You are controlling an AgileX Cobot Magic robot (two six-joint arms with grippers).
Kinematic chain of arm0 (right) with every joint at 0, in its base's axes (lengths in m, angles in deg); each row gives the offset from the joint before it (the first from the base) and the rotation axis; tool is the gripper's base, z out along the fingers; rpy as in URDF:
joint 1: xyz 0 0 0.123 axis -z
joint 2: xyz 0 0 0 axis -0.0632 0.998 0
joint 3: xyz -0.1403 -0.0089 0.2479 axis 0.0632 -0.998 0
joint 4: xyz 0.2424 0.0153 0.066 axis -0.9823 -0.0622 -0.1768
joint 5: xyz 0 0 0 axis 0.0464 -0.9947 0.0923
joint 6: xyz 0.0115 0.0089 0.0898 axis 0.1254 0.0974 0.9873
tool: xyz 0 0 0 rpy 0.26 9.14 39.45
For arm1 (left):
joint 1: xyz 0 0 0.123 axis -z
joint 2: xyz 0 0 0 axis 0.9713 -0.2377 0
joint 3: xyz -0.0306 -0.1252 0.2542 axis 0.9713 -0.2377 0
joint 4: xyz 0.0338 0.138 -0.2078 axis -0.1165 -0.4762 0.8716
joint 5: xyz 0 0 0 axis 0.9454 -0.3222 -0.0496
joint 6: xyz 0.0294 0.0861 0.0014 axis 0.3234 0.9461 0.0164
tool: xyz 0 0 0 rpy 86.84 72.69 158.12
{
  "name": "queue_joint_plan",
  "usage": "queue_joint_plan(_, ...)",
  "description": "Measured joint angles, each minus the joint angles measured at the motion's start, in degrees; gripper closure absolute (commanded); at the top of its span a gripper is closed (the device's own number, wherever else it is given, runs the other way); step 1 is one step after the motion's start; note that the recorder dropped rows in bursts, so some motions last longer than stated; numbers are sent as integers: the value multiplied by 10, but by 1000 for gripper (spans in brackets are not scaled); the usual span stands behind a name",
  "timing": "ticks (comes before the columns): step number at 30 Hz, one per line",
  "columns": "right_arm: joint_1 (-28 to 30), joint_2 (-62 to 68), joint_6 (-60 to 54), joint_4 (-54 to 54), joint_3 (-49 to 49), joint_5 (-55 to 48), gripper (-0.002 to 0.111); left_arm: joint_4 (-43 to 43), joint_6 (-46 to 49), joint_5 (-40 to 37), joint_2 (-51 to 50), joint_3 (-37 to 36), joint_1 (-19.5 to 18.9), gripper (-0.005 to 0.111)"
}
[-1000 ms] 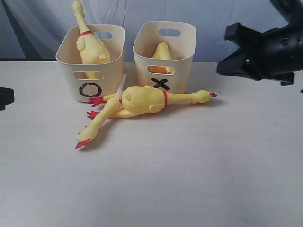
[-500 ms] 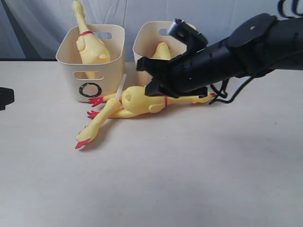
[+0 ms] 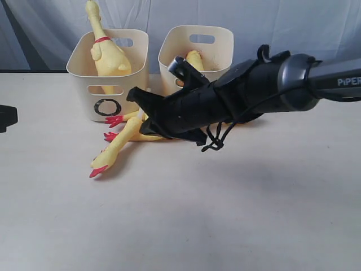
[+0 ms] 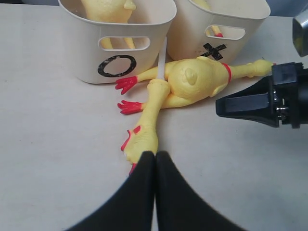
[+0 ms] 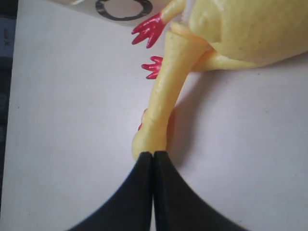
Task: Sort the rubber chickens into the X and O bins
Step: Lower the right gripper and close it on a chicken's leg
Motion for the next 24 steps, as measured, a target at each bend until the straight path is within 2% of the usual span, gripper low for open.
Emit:
queue_joint_plan(8, -36, 44, -1, -20, 3, 79, 109, 0, 1, -1, 0, 0, 0, 107)
queue_joint_plan(14, -51, 85, -1, -24, 48, 88, 108, 0, 1, -1, 0, 0, 0, 107)
queue_joint_plan(16, -56, 99, -1, -25, 64, 89, 99, 0, 1, -1, 0, 0, 0, 107)
queue_joint_plan(21, -61, 125, -1, -26, 97, 89, 57, 0, 1, -1, 0, 0, 0, 107)
queue_joint_plan(24, -63, 138, -1, -29, 110, 90, 41, 0, 1, -1, 0, 0, 0, 107)
